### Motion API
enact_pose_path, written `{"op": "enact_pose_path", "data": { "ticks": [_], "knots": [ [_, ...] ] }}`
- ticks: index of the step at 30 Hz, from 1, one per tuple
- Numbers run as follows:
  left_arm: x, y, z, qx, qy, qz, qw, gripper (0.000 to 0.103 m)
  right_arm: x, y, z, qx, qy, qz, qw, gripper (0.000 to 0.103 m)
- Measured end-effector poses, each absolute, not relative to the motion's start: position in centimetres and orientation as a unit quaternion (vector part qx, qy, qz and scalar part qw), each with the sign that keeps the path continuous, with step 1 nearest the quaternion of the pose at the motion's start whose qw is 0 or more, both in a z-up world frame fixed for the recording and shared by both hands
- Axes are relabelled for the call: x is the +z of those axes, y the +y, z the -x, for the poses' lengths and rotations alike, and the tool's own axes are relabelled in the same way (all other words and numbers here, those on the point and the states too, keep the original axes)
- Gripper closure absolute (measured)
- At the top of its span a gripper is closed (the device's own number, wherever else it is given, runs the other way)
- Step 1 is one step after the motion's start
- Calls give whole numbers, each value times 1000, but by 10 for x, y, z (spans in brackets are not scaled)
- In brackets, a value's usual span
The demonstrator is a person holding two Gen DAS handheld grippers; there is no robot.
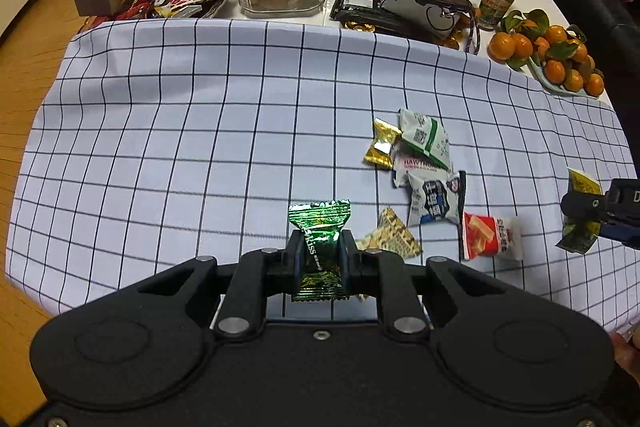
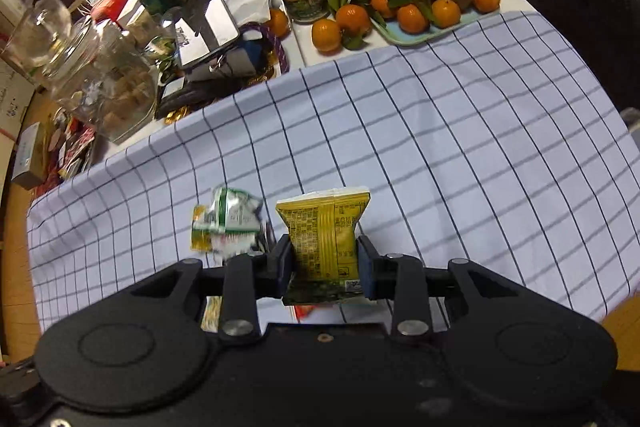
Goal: Organize snacks
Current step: 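Lift the yellow packet with the right tool while the left tool lifts the green candy, then carry both snacks over the gold tray and open both tools to drop them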
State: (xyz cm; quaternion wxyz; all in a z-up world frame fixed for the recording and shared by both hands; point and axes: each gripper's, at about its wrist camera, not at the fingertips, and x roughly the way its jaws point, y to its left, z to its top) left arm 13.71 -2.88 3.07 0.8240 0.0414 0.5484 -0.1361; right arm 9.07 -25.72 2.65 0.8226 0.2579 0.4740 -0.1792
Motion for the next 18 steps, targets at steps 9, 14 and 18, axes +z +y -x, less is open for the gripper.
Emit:
{"op": "enact_pose_path", "data": {
  "ticks": [9, 14, 18],
  "knots": [
    [14, -11, -69, -157, 554, -34, 817, 79, -8, -222, -2, -169, 486, -272, 814, 69],
    [11, -10, -34, -188, 553, -18, 812, 79, -21, -202, 39, -157, 484, -268, 818, 69],
    [13, -16, -9, -214, 539, -22, 814, 79, -20, -192, 66, -151, 463, -260, 834, 69]
  ]
}}
